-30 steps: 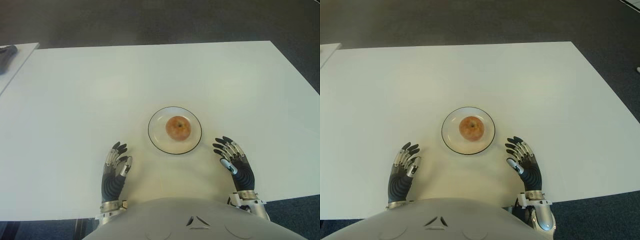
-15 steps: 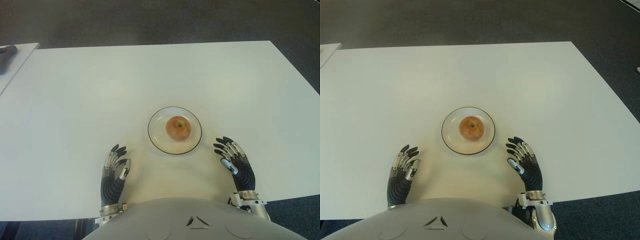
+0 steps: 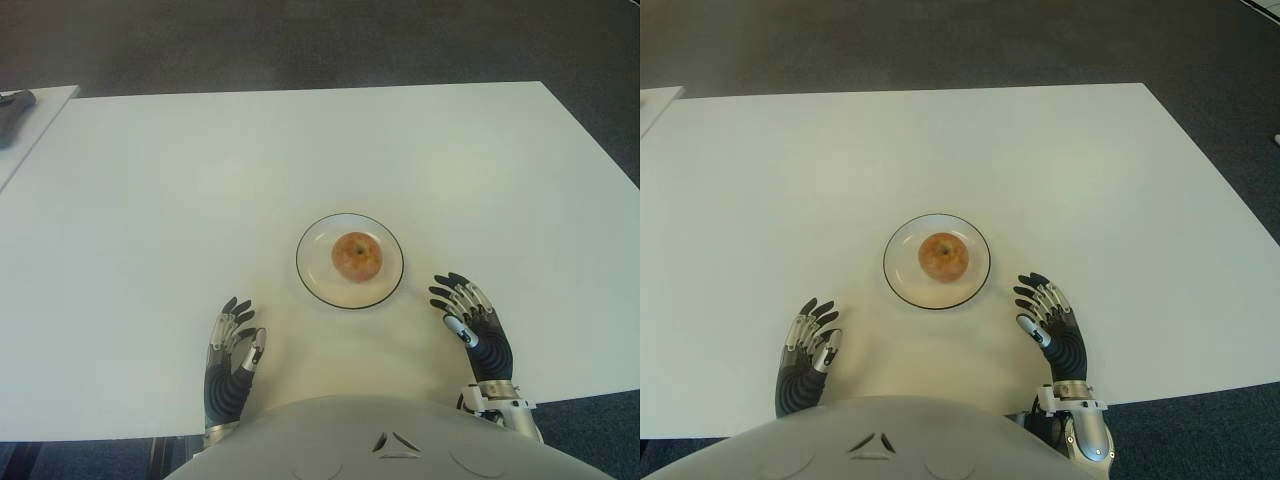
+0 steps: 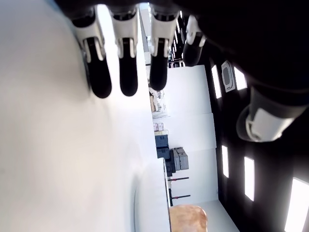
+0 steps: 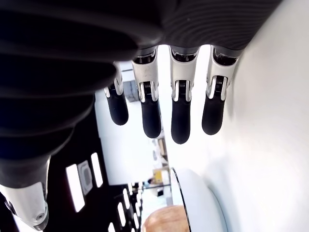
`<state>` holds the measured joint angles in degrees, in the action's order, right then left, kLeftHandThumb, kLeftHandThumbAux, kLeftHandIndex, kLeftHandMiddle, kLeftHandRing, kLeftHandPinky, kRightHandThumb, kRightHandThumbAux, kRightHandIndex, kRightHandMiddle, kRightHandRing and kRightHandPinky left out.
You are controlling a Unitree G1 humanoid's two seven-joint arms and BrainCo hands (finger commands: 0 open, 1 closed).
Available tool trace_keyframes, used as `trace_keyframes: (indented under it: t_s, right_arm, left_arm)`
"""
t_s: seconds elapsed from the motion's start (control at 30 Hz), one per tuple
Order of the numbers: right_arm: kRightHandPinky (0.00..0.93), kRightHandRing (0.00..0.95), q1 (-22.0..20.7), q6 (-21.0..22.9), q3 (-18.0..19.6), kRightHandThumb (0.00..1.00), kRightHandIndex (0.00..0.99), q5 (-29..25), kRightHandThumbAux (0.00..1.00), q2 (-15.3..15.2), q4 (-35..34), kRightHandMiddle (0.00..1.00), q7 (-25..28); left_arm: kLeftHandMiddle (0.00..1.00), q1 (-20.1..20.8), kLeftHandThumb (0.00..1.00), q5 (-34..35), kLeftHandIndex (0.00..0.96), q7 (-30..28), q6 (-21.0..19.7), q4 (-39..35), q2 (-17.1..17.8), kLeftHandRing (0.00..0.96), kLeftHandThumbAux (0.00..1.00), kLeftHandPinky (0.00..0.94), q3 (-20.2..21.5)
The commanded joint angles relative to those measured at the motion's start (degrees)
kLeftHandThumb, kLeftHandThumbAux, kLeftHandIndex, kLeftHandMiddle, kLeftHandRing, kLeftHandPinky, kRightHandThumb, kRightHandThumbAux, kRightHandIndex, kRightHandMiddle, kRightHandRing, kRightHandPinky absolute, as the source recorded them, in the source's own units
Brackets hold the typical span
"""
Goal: Put the apples into the plate.
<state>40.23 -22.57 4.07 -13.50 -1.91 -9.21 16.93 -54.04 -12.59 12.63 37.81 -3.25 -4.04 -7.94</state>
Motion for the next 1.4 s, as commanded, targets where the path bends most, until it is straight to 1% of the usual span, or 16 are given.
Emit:
trace_keyframes:
  t_s: [0.03,0.17,0.4,0.6,0.7,0.9,1.07,1.4]
  right_arm:
    - [0.291,0.269,2.56,1.78,0.29,0.490,0.175,0.56,0.620,-0.78,-0.66,0.256,-0.52]
    - [0.276,0.265,3.02,1.61,0.11,0.488,0.171,0.93,0.612,-0.76,-1.26,0.253,-0.69]
    - [0.291,0.268,3.97,2.40,-0.26,0.497,0.160,1.86,0.604,-0.48,-2.52,0.255,-1.74]
    - [0.298,0.273,4.80,3.26,-0.58,0.513,0.156,1.06,0.593,-0.52,-3.62,0.258,-1.65]
    - [0.301,0.276,5.24,3.57,-0.49,0.523,0.157,0.69,0.597,-0.49,-4.06,0.260,-1.68]
    - [0.306,0.281,5.71,3.46,-0.05,0.539,0.158,0.38,0.618,-0.44,-4.07,0.265,-1.67]
    - [0.316,0.287,5.84,3.48,0.04,0.552,0.162,0.06,0.629,-0.20,-3.84,0.269,-1.74]
    - [0.328,0.292,6.53,3.85,-0.46,0.547,0.161,-0.37,0.622,0.13,-4.68,0.265,-1.77]
  left_arm:
    - [0.213,-2.67,0.107,-0.01,0.122,-0.12,-3.99,0.90,-0.23,0.252,0.467,0.290,-0.45]
    - [0.228,-3.09,0.102,0.87,0.129,-1.10,-4.13,0.84,0.72,0.261,0.475,0.296,-0.35]
    - [0.226,-3.53,0.088,1.69,0.136,-2.13,-4.02,0.51,1.73,0.257,0.478,0.282,-0.61]
    - [0.221,-3.49,0.076,1.96,0.148,-2.55,-3.81,0.68,2.02,0.252,0.463,0.287,-0.57]
    - [0.224,-4.20,0.071,2.53,0.153,-3.04,-4.26,0.65,2.32,0.255,0.465,0.288,-0.51]
    - [0.206,-4.82,0.068,4.18,0.158,-4.06,-4.08,1.00,2.42,0.230,0.466,0.250,-0.69]
    - [0.184,-4.31,0.074,4.65,0.151,-4.40,-2.38,1.84,2.43,0.204,0.466,0.228,-0.87]
    - [0.188,-4.07,0.081,4.12,0.146,-4.04,-0.24,2.49,2.49,0.213,0.459,0.253,-0.59]
